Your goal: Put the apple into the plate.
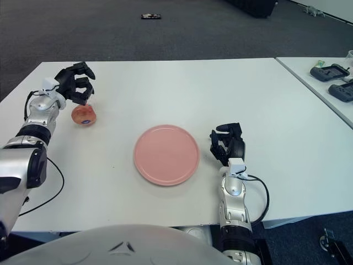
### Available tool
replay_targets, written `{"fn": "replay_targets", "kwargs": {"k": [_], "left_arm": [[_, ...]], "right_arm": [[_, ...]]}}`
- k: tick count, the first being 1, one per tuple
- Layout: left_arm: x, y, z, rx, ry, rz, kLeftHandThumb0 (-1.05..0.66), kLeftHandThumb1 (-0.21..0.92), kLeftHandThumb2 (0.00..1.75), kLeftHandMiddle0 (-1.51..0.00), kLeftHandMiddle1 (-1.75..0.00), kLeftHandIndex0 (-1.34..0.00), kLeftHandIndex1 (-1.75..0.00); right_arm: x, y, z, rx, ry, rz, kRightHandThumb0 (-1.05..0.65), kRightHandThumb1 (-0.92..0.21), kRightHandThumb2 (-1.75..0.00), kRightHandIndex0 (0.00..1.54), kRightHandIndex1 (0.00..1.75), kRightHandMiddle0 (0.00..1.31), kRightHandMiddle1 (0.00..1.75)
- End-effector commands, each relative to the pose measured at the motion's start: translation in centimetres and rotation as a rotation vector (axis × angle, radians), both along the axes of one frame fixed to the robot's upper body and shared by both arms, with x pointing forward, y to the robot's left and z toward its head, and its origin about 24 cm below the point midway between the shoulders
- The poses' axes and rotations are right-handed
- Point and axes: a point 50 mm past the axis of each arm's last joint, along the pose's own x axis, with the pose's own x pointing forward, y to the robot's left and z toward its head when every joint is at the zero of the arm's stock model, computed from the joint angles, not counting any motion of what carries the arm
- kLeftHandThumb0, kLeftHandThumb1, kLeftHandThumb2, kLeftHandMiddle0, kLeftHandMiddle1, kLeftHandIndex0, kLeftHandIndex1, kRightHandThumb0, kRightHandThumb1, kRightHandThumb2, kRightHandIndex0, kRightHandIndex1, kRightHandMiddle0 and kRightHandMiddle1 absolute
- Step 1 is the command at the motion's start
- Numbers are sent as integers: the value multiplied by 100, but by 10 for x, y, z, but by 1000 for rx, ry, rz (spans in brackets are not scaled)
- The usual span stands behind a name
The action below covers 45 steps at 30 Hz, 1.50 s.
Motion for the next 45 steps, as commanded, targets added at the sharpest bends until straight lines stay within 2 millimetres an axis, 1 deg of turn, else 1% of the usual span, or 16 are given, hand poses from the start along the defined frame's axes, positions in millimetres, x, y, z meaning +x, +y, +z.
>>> {"fn": "replay_targets", "kwargs": {"k": [1, 5, 7, 10, 12, 13, 14, 15, 17, 18, 19, 21, 24, 26, 32, 45], "left_arm": [[-3, -3, 4, 108, -56, -16, 0, 8, 156, -83, -163, -55, -175], [-4, -6, 6, 246, -102, -12, 0, 8, 156, -83, -164, -55, -175], [-3, -8, 6, 443, -110, -32, 0, 6, 159, -83, -168, -57, -175], [-2, -9, 3, 626, -100, -57, 0, 19, 146, -64, -173, -54, -175], [-1, -10, 1, 708, -92, -71, -1, 32, 131, -58, -174, -40, -174], [-1, -10, 1, 748, -88, -79, -23, 32, 122, -37, -171, -25, -162], [0, -9, 0, 802, -72, -86, -32, 32, 118, -30, -170, -20, -158], [1, -9, -1, 838, -62, -90, -47, 35, 106, -19, -147, -13, -133], [2, -8, -2, 891, -49, -88, -65, 41, 91, -8, -111, -5, -101], [2, -7, -3, 937, -44, -82, -68, 42, 88, -6, -103, -4, -95], [3, -6, -4, 971, -41, -77, -75, 47, 82, -4, -76, -3, -75], [3, -5, -5, 1025, -37, -69, -83, 52, 75, -2, -46, -1, -52], [4, -2, -7, 1108, -23, -54, -92, 58, 66, -1, -17, 0, -22], [4, 0, -8, 1151, -10, -45, -98, 60, 61, 0, -7, 0, -9], [4, 9, -13, 1228, 54, -16, -104, 67, 43, 0, -1, 0, -1], [0, 23, -18, 1255, 136, -3, -105, 63, 35, 0, 0, 0, 0]], "right_arm": [[3, 0, 4, -13, -14, 4, -34, -92, -53, 52, 123, 19, 175], [3, 0, 4, -17, -12, 5, -34, -92, -53, 51, 122, 19, 175], [3, 0, 4, -18, -10, 5, -34, -92, -53, 51, 122, 19, 175], [3, 0, 4, -17, -8, 5, -34, -92, -53, 50, 121, 19, 175], [3, 0, 4, -17, -7, 5, -34, -92, -53, 50, 121, 19, 175], [3, 0, 4, -18, -6, 5, -34, -92, -53, 50, 121, 19, 175], [3, 0, 4, -19, -5, 4, -34, -92, -53, 50, 121, 19, 175], [3, 0, 3, -19, -4, 3, -34, -92, -53, 50, 121, 19, 175], [4, 0, 3, -19, -2, 1, -34, -92, -53, 50, 121, 19, 175], [3, 0, 3, -17, -2, 0, -34, -92, -53, 50, 121, 19, 175], [3, 0, 3, -16, -1, 0, -34, -92, -53, 51, 121, 19, 175], [3, 1, 3, -14, -1, -1, -34, -92, -53, 51, 121, 19, 175], [3, 1, 3, -12, 0, -2, -34, -92, -53, 50, 121, 19, 175], [2, 1, 4, -11, 3, -2, -34, -92, -53, 50, 121, 19, 175], [2, 0, 4, -10, 4, -5, -34, -92, -53, 50, 121, 19, 175], [2, 0, 5, -4, -20, -1, -34, -92, -53, 51, 122, 19, 175]]}}
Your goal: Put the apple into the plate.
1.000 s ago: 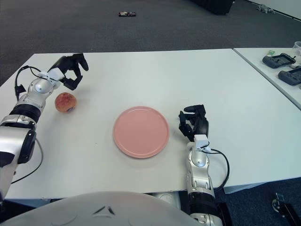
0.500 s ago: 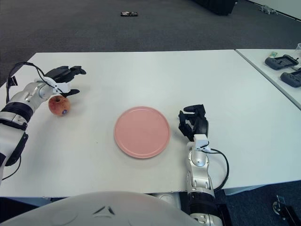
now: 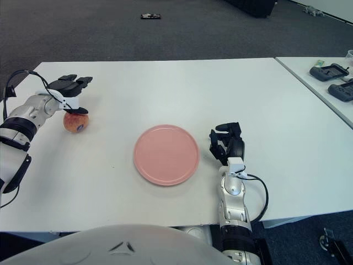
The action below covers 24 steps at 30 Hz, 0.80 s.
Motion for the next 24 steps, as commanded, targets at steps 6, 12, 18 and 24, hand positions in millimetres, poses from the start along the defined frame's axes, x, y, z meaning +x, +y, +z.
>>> {"fn": "replay_targets", "kwargs": {"k": [6, 12, 18, 24], "left_arm": [[-4, 16, 7, 3, 29, 8, -105, 62, 33, 0, 0, 0, 0], [-8, 21, 10, 4, 67, -13, -105, 62, 32, 0, 0, 0, 0], [-12, 26, 13, -71, 159, -24, -102, 63, 32, 0, 0, 0, 0], [-16, 29, 16, -131, 239, -20, -95, 61, 32, 0, 0, 0, 0]], "right_arm": [[1, 0, 3, -4, -18, 0, -34, -92, -53, 52, 122, 19, 175], [2, -1, 3, 0, -17, 2, -34, -92, -53, 51, 121, 19, 175], [1, -1, 2, 5, -16, -1, -34, -92, -53, 52, 121, 19, 175], [1, -2, 2, 6, -14, -3, -34, -92, -53, 52, 122, 19, 175]]}}
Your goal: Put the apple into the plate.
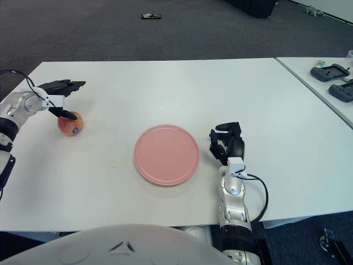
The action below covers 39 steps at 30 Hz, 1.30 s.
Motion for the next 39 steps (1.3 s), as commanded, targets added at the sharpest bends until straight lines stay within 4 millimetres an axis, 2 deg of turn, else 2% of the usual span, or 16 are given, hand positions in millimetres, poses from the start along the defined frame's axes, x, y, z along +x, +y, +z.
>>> {"fn": "replay_targets", "kwargs": {"k": [1, 8, 19, 32, 39], "left_arm": [[-3, 5, 3, -27, 45, 4, -94, 61, 32, 0, 0, 0, 0], [-9, 10, 7, -58, 126, 4, -93, 57, 33, 0, 0, 0, 0], [-18, 15, 14, -57, 184, -25, -101, 59, 34, 0, 0, 0, 0], [-29, 16, 24, -89, 246, -88, -90, 55, 34, 0, 0, 0, 0], [-29, 14, 17, -114, 296, -81, -90, 55, 36, 0, 0, 0, 0]], "right_arm": [[1, -2, 2, 6, -14, -5, -34, -92, -53, 52, 122, 19, 175], [2, -1, 1, 8, -22, -2, -34, -92, -53, 52, 121, 19, 175], [2, -2, 2, 5, -17, -6, -34, -92, -53, 52, 120, 19, 175], [3, 0, 1, 7, -13, 2, -34, -92, -53, 52, 120, 19, 175], [3, 1, 2, 9, -16, 4, -34, -92, -53, 52, 119, 19, 175]]}}
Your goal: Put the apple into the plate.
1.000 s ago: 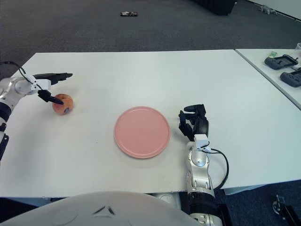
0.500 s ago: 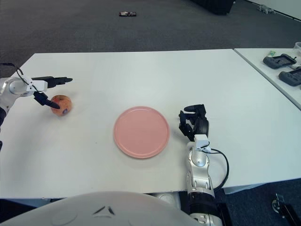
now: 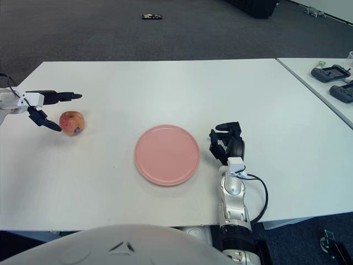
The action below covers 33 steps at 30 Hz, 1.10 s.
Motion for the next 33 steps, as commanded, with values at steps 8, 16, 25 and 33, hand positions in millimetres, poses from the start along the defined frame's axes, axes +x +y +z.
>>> {"fn": "replay_targets", "kwargs": {"k": [8, 16, 25, 33], "left_arm": [[0, -6, -11, 12, 35, 5, -93, 56, 38, 0, 0, 0, 0], [3, -15, -55, -12, 19, 99, -86, 50, 44, 0, 0, 0, 0], [4, -18, -76, -37, -40, 168, -95, 50, 48, 0, 0, 0, 0], [5, -32, -89, -56, -94, 167, -100, 52, 48, 0, 0, 0, 0]], "right_arm": [[2, 1, 2, 9, -5, -3, -34, -92, -53, 52, 119, 19, 175], [1, -1, 1, 9, -5, -10, -34, -92, -53, 52, 119, 19, 175], [0, -2, 0, 13, -13, -22, -34, -92, -53, 51, 119, 19, 175], [-1, -4, 0, 10, -10, -27, -34, -92, -53, 52, 119, 19, 175]]}}
